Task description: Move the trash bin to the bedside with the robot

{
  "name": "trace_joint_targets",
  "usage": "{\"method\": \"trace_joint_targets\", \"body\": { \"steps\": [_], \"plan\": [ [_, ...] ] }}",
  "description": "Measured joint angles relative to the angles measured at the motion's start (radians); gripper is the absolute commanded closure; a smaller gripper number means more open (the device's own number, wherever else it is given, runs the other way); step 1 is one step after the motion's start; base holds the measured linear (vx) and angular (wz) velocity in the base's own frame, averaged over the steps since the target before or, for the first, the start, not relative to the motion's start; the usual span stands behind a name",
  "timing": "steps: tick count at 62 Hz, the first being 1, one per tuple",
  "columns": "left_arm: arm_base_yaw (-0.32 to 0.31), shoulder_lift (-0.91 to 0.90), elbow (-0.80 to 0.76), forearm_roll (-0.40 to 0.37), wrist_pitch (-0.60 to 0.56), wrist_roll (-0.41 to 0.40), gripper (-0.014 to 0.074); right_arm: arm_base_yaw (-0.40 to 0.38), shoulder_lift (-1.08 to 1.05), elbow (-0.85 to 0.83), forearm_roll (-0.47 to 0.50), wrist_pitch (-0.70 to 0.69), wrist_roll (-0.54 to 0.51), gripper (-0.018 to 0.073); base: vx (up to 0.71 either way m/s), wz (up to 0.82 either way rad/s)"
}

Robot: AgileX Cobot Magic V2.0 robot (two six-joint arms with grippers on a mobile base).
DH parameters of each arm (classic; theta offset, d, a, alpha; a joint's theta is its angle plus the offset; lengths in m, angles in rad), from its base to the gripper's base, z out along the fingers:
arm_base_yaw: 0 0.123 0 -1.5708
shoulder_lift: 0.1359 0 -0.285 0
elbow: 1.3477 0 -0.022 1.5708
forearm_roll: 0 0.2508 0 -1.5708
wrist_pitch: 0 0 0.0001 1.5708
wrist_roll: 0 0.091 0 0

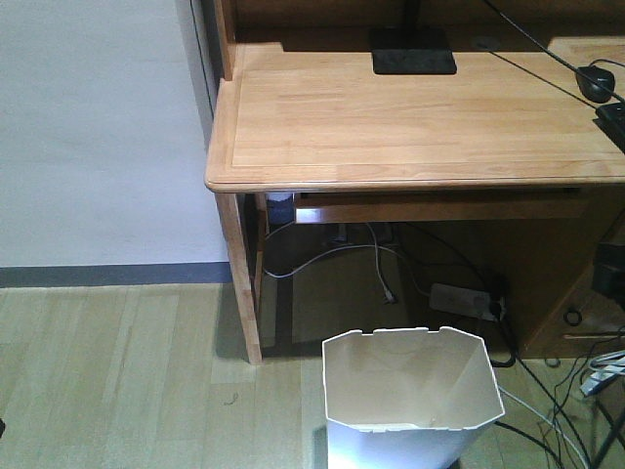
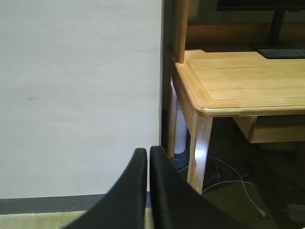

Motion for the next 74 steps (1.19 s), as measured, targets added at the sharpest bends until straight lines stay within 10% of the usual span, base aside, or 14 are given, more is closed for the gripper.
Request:
{"method": "trace_joint_targets", "body": {
  "steps": [45, 74],
  "plan": [
    [0.0, 0.0, 0.0, 0.0, 0.0, 0.0, 0.0602, -0.069, 0.689, -0.278, 0.121, 0.162, -0.169, 0.0083, 0.0, 0.0],
    [0.0, 0.0, 0.0, 0.0, 0.0, 0.0, 0.0602, -0.244, 1.038, -0.295, 0.379, -0.007, -0.606, 0.008, 0.0, 0.0]
  ]
}}
